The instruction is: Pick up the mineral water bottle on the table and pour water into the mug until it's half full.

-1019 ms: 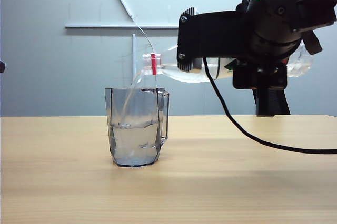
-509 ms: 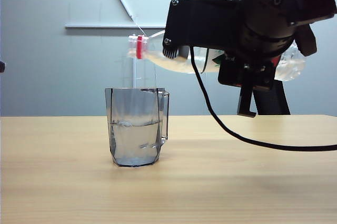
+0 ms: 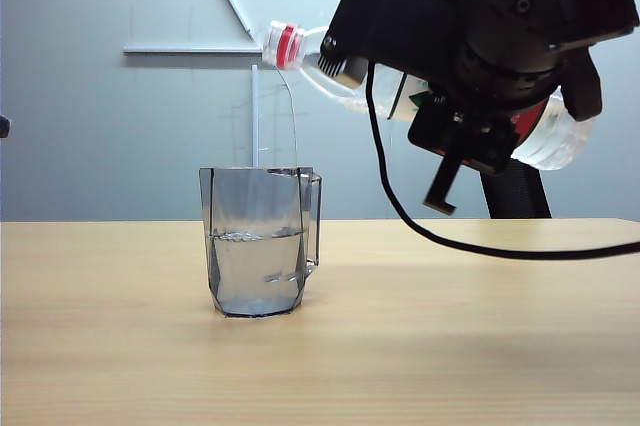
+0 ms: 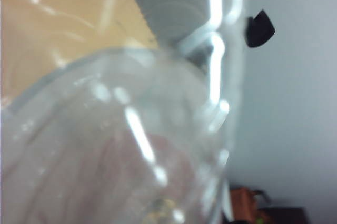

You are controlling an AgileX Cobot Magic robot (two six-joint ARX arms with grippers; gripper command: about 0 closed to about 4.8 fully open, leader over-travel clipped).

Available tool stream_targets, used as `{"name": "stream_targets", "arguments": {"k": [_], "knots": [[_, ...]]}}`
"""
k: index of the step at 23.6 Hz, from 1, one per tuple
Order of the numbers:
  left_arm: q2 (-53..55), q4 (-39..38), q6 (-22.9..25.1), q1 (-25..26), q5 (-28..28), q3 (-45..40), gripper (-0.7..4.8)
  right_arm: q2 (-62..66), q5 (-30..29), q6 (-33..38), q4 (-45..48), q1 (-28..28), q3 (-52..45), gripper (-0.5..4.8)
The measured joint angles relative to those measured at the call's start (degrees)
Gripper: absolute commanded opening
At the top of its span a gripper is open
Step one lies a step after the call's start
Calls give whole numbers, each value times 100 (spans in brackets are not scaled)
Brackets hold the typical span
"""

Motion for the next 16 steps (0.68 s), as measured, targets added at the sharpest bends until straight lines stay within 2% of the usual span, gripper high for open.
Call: {"name": "stream_targets", "arguments": {"k": [10,12,16], "knots": [[0,-2,0,2,0,0,-2,-11,-57,2310,7,142,-188,197],[0,0,0,2,2,0,-2,-26,-216,3187,48,142,-291,197],[0,-2,0,2,2,0,-2,-37,-551,4041,44,133,-326,197]]}}
